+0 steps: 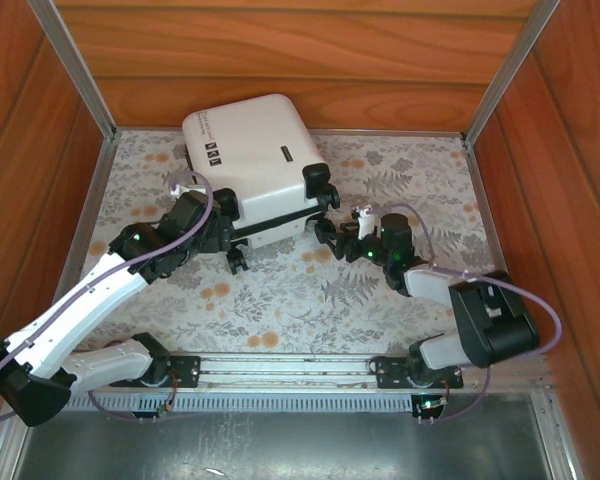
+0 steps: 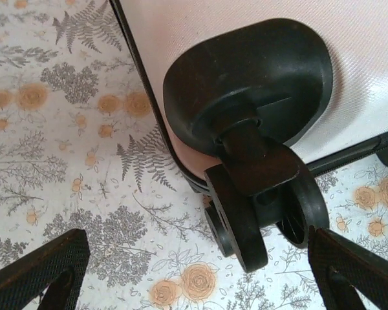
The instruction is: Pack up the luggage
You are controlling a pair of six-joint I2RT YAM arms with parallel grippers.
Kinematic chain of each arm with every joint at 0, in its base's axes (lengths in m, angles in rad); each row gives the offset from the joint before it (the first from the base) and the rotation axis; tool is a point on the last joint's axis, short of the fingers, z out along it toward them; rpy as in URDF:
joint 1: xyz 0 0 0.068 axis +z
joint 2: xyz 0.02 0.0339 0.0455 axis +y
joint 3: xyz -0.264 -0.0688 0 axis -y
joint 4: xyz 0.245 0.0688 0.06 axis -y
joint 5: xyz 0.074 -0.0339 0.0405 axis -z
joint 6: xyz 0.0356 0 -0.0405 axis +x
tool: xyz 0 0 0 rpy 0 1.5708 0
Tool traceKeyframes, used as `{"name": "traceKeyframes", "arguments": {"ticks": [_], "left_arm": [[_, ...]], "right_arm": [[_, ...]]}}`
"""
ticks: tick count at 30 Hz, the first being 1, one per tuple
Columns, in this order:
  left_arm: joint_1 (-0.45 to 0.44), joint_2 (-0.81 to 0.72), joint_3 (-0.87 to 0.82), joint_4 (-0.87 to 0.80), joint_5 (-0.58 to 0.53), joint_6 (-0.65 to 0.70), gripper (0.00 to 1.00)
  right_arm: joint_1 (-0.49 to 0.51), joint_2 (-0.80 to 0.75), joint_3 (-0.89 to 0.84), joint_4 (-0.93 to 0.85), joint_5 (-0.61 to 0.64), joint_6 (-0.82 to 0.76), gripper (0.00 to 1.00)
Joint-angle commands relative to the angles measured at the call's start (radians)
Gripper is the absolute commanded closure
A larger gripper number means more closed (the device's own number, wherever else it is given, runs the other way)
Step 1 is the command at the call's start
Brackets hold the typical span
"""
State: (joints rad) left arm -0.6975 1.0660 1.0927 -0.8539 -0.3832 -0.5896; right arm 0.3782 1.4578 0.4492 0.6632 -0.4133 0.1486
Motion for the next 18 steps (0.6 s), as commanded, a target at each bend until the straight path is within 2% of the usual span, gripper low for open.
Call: {"name": "traceKeyframes", "arguments": {"ticks": [1,7,12,15,18], "left_arm": [[0.015,0.013,0.015,-0.032,0.031,-0.026,0.08],[0.024,0.032,0.029,-0.031,0.035,-0.032,0.08],[0.027,0.041,0.033,-0.031,0.038,-0.029,0.09],[0.03,0.047,0.033,-0.031,0.038,-0.024,0.09],[0.036,0.054,0.03,-0.033,0.046,-0.018,0.09]], "right_arm": [[-0.004,0.087,0.056,0.196,-0.056,0.012,0.28],[-0.004,0.235,0.145,0.252,-0.06,0.029,0.34],[-0.004,0.294,0.176,0.284,-0.054,0.027,0.39],[-0.005,0.318,0.193,0.278,-0.05,0.019,0.46],[-0.004,0.339,0.209,0.277,-0.054,0.012,0.57]]}}
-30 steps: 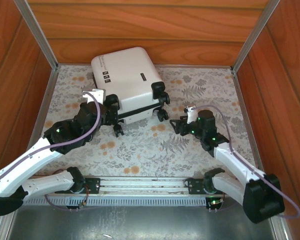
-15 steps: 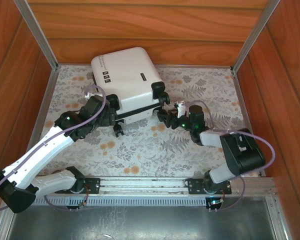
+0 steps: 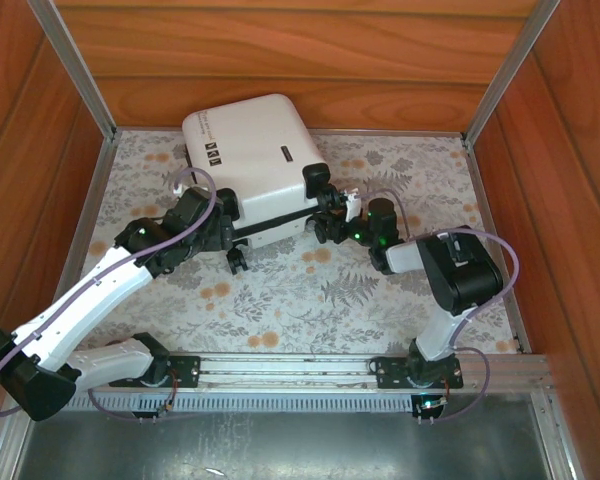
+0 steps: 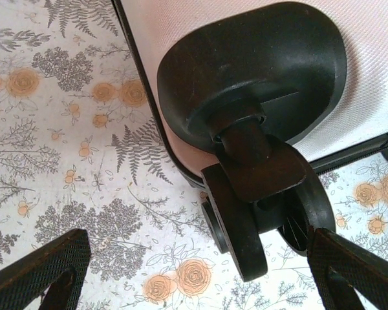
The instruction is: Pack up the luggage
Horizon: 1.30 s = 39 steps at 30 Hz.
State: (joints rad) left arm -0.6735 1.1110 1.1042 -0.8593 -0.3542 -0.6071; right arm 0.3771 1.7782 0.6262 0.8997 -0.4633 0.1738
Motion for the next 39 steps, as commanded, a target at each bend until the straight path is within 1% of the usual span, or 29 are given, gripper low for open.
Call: {"name": "traceKeyframes", "arguments": {"ticks": [1,9,14,19,23,27,34,39], "left_arm": [[0.011,0.012,0.015,-0.027,0.02,0.0,0.09],[0.015,0.006,0.009,-0.028,0.026,0.01,0.09],[0.015,0.006,0.013,-0.027,0.054,0.025,0.09],[0.016,-0.011,0.014,-0.027,0.067,0.024,0.09],[0.015,-0.022,0.022,-0.029,0.09,0.018,0.09],[0.016,-0.012,0.044,-0.039,0.117,0.004,0.09],[0.014,0.003,0.115,-0.084,0.116,-0.033,0.13],[0.012,0.001,0.143,-0.107,0.105,-0.065,0.13]], "right_arm": [[-0.004,0.025,0.039,0.04,-0.007,-0.013,0.59],[-0.004,0.02,0.062,0.015,0.046,-0.002,0.67],[-0.005,0.009,0.079,-0.013,0.102,-0.005,0.78],[-0.005,0.012,0.105,-0.044,0.124,-0.011,0.88],[-0.005,0.008,0.112,-0.05,0.119,-0.016,0.99],[-0.006,-0.006,0.117,-0.071,0.101,-0.032,1.0],[-0.006,-0.043,0.124,-0.148,0.082,-0.06,1.0],[-0.005,-0.06,0.126,-0.176,0.094,-0.055,1.0]]}}
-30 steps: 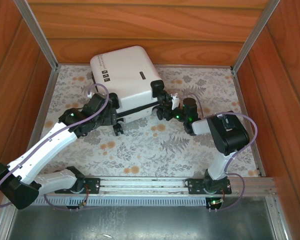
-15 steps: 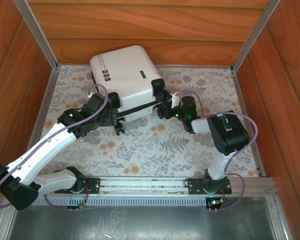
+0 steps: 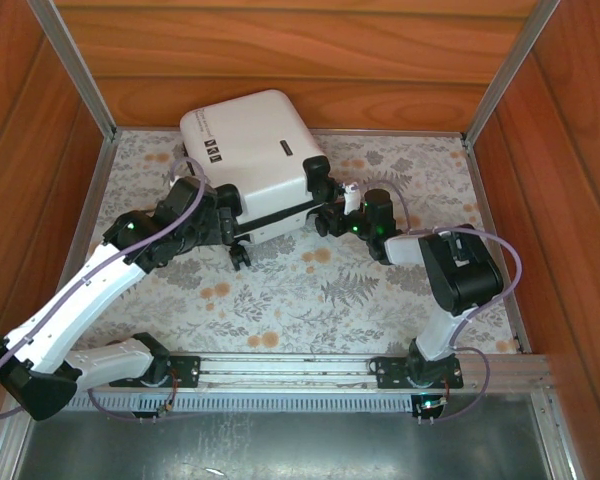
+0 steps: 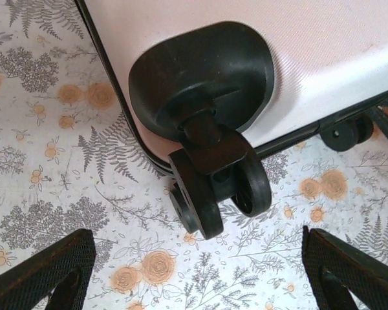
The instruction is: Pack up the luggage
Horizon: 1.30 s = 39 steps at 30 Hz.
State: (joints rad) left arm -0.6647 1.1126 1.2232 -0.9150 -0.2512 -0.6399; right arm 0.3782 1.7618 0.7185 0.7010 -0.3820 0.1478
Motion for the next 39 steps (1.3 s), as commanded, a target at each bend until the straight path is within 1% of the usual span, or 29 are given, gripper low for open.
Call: {"name": "traceKeyframes", "arguments": {"ticks": [1,8,14,19,20,28,30,34,37,39], "left_arm": [[0.002,0.012,0.025,-0.059,0.001,-0.041,0.13],[-0.021,0.136,0.025,-0.069,-0.016,-0.113,0.16],[-0.031,0.238,0.059,-0.062,-0.049,-0.151,0.16],[-0.028,0.295,0.074,-0.055,-0.128,-0.146,0.16],[-0.025,0.31,0.08,-0.054,-0.132,-0.142,0.16],[0.0,0.407,0.128,-0.034,-0.139,-0.13,0.19],[0.016,0.411,0.123,-0.006,-0.128,-0.134,0.19],[0.071,0.38,0.073,0.097,-0.024,-0.157,0.19],[0.092,0.378,0.058,0.123,-0.001,-0.163,0.19],[0.101,0.388,0.058,0.13,0.012,-0.159,0.23]], "right_arm": [[-0.007,-0.045,0.035,0.018,0.012,-0.027,1.0],[-0.007,-0.055,0.044,-0.016,0.0,-0.024,1.0],[-0.007,-0.084,0.044,-0.064,0.012,-0.041,1.0],[-0.007,-0.092,0.048,-0.111,0.004,-0.055,1.0],[-0.006,-0.125,0.047,-0.118,0.002,-0.06,1.0],[-0.007,-0.165,0.051,-0.18,-0.005,-0.102,1.0],[-0.006,-0.17,0.05,-0.192,-0.003,-0.111,1.0],[-0.006,-0.174,0.047,-0.21,0.0,-0.12,1.0],[-0.007,-0.173,0.045,-0.213,-0.004,-0.122,1.0],[-0.006,-0.17,0.045,-0.213,-0.007,-0.122,1.0]]}}
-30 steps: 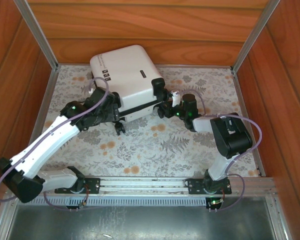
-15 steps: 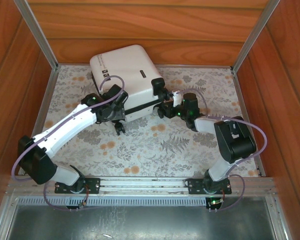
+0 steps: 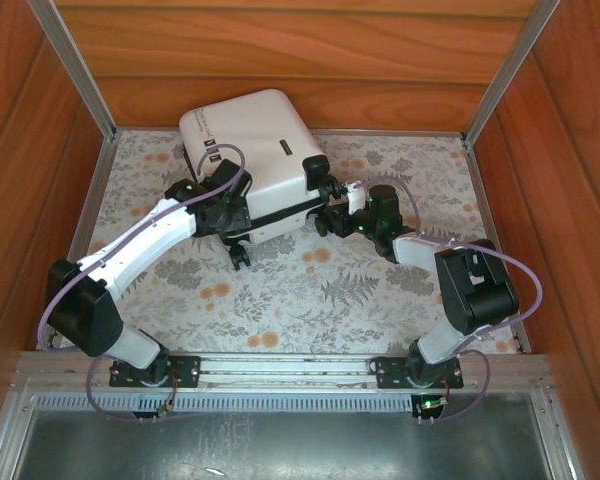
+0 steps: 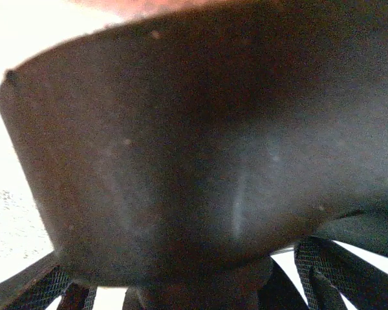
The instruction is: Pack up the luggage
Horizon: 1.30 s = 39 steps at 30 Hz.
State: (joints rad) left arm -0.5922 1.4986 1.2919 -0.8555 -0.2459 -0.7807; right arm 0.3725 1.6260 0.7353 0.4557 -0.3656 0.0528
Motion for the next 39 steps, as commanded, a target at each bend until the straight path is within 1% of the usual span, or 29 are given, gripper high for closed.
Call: {"name": "traceKeyframes", "arguments": {"ticks": [1,3,4,5,8,10,11,14,15,17,21,22,25,27,30,32,39], "left_arm": [[0.031,0.011,-0.008,0.073,0.014,-0.014,0.27],[0.032,0.03,0.0,0.077,0.022,-0.01,0.37],[0.032,0.04,0.005,0.08,0.028,-0.006,0.44],[0.032,0.048,0.009,0.084,0.031,-0.001,0.55],[0.032,0.06,0.021,0.096,0.053,0.029,0.8],[0.032,0.053,0.021,0.103,0.071,0.062,0.95],[0.032,0.047,0.021,0.102,0.075,0.087,1.0],[0.035,0.002,-0.015,0.102,0.065,0.181,1.0],[0.035,-0.015,-0.032,0.101,0.058,0.212,1.0],[0.037,-0.065,-0.076,0.102,0.054,0.301,1.0],[0.043,-0.17,-0.162,0.108,0.024,0.459,1.0],[0.047,-0.199,-0.188,0.119,0.027,0.498,1.0],[0.054,-0.282,-0.254,0.161,0.088,0.63,1.0],[0.06,-0.316,-0.284,0.172,0.083,0.685,1.0],[0.08,-0.34,-0.312,0.174,0.121,0.763,1.0],[0.087,-0.355,-0.332,0.175,0.127,0.805,1.0],[0.089,-0.464,-0.419,0.208,0.15,0.972,1.0]], "right_arm": [[-0.001,-0.033,0.028,0.032,-0.025,-0.027,1.0],[-0.001,-0.034,0.03,0.031,-0.023,-0.027,1.0],[0.0,-0.035,0.029,0.029,-0.02,-0.03,1.0],[-0.001,-0.038,0.032,0.023,-0.016,-0.035,1.0],[-0.001,-0.05,0.039,-0.016,-0.007,-0.059,1.0],[-0.001,-0.063,0.048,-0.061,-0.012,-0.106,1.0],[-0.001,-0.07,0.054,-0.091,-0.016,-0.137,1.0],[-0.001,-0.098,0.071,-0.18,0.001,-0.232,1.0],[-0.001,-0.107,0.074,-0.196,0.018,-0.231,1.0],[-0.002,-0.128,0.08,-0.23,0.011,-0.29,1.0],[-0.008,-0.147,0.122,-0.35,0.03,-0.35,1.0],[-0.01,-0.148,0.133,-0.379,0.033,-0.357,1.0],[-0.02,-0.156,0.15,-0.429,0.056,-0.357,1.0],[-0.027,-0.171,0.156,-0.457,0.066,-0.359,1.0],[-0.044,-0.199,0.16,-0.503,0.072,-0.368,1.0],[-0.064,-0.218,0.158,-0.525,0.069,-0.379,1.0],[-0.157,-0.214,0.193,-0.561,-0.019,-0.418,1.0]]}}
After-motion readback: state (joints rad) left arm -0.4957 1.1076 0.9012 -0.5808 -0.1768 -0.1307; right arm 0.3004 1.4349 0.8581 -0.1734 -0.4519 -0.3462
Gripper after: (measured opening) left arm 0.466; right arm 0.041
